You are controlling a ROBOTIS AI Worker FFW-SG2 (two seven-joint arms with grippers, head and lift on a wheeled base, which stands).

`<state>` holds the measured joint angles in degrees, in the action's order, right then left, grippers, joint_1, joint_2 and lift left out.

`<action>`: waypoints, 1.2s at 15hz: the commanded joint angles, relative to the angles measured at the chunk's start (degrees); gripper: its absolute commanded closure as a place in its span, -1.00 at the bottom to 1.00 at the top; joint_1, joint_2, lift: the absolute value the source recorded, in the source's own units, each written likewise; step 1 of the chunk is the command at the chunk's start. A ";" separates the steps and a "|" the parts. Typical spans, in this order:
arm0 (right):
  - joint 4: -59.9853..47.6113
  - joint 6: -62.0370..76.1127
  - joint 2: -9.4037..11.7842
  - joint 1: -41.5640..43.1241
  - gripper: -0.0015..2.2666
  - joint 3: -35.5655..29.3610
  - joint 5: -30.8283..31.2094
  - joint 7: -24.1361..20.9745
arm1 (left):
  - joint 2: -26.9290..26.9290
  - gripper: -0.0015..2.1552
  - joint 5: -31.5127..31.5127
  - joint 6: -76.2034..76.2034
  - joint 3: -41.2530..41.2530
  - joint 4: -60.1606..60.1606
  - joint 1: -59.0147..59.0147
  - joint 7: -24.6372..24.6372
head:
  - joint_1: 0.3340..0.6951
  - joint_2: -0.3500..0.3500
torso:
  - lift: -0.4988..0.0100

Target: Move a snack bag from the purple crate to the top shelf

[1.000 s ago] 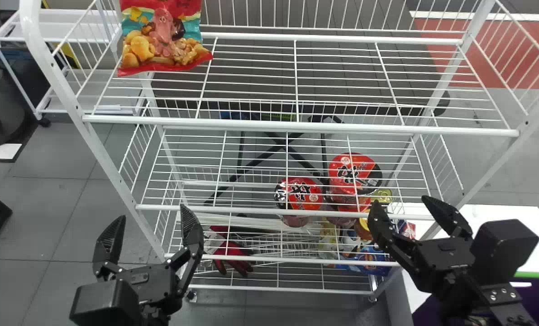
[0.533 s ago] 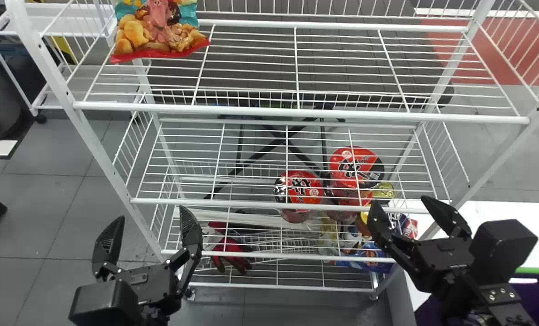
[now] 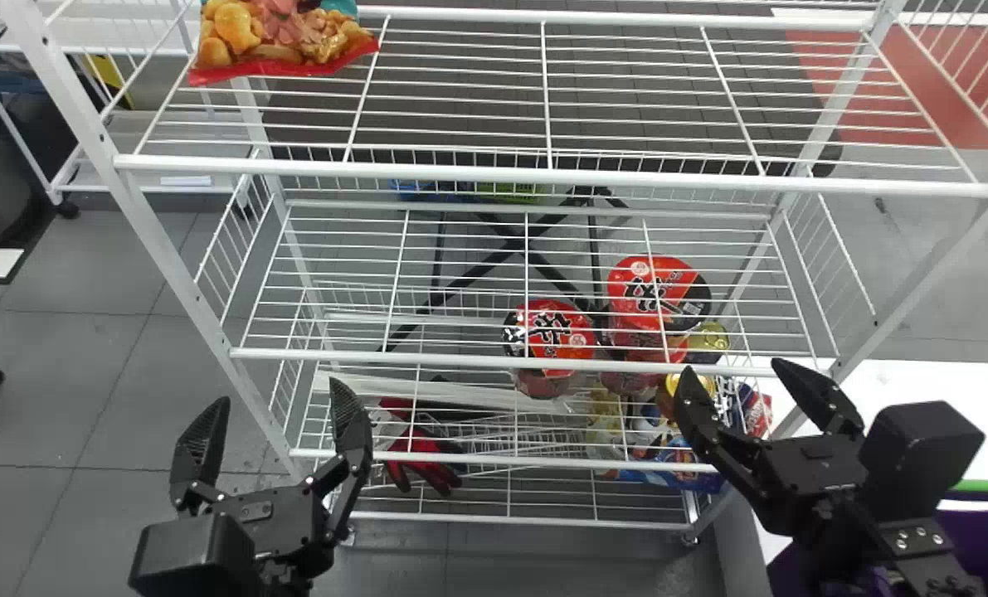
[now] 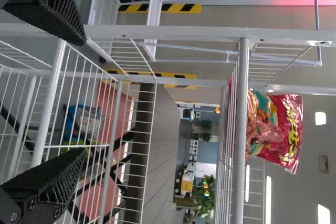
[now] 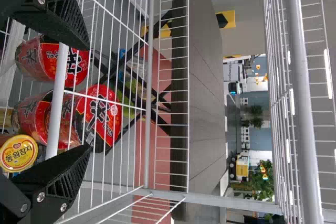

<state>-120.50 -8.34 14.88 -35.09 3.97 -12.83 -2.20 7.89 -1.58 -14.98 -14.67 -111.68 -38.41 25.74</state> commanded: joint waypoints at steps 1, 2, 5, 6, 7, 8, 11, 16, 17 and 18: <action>0.00 0.12 0.06 -0.07 -0.85 -0.01 0.00 0.00 | 0.02 -0.92 0.00 0.00 -0.19 -0.12 0.00 0.01 | 1.00 -0.05 | -0.13; 0.00 0.12 0.06 -0.07 -0.85 -0.01 0.00 0.00 | 0.11 -0.92 0.00 0.00 -0.19 -0.12 0.00 0.01 | 1.00 -0.06 | -0.14; 0.00 0.12 0.06 0.02 -0.85 -0.01 0.00 0.00 | 0.11 -0.92 0.00 -0.70 -0.19 -0.12 0.00 0.28 | 1.00 -0.06 | -0.19; 0.00 0.12 0.06 -0.07 -0.85 -0.01 0.00 0.00 | 0.11 -0.92 0.00 -0.70 -0.19 -0.12 0.00 0.36 | 1.00 -0.06 | -0.20; 0.00 0.12 -0.03 0.02 -0.85 0.08 0.00 0.00 | 0.11 -0.92 0.00 -0.88 -0.19 -0.12 0.09 0.28 | 1.00 -0.06 | -0.22; 0.00 0.12 -0.03 0.02 -0.85 -0.01 0.00 0.00 | 0.11 -0.92 0.00 -0.88 -0.19 -0.03 0.09 0.28 | 1.00 -0.06 | -0.23; 0.09 0.12 -0.03 0.02 -0.85 -0.01 0.00 0.00 | 0.11 -0.92 0.00 -1.05 -0.19 -0.03 0.09 0.36 | 1.00 -0.06 | -0.28; 0.09 0.12 -0.12 -0.07 -0.85 -0.01 0.00 0.00 | 0.11 -0.92 0.00 -1.23 -0.19 0.15 0.09 0.36 | 1.00 -0.05 | -0.36; 0.17 0.12 -0.12 0.02 -0.85 -0.01 0.00 0.00 | 0.11 -0.92 0.00 -1.23 -0.19 0.15 0.09 0.36 | 1.00 -0.05 | -0.38; 0.17 0.12 -0.12 -0.07 -0.85 -0.01 0.00 0.00 | 0.02 -0.92 0.00 -1.23 -0.19 0.15 0.09 0.36 | 1.00 -0.05 | -0.39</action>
<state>-120.36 -8.22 14.76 -35.09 3.96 -12.83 -2.20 7.98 -1.58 -16.21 -14.85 -111.53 -38.36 26.10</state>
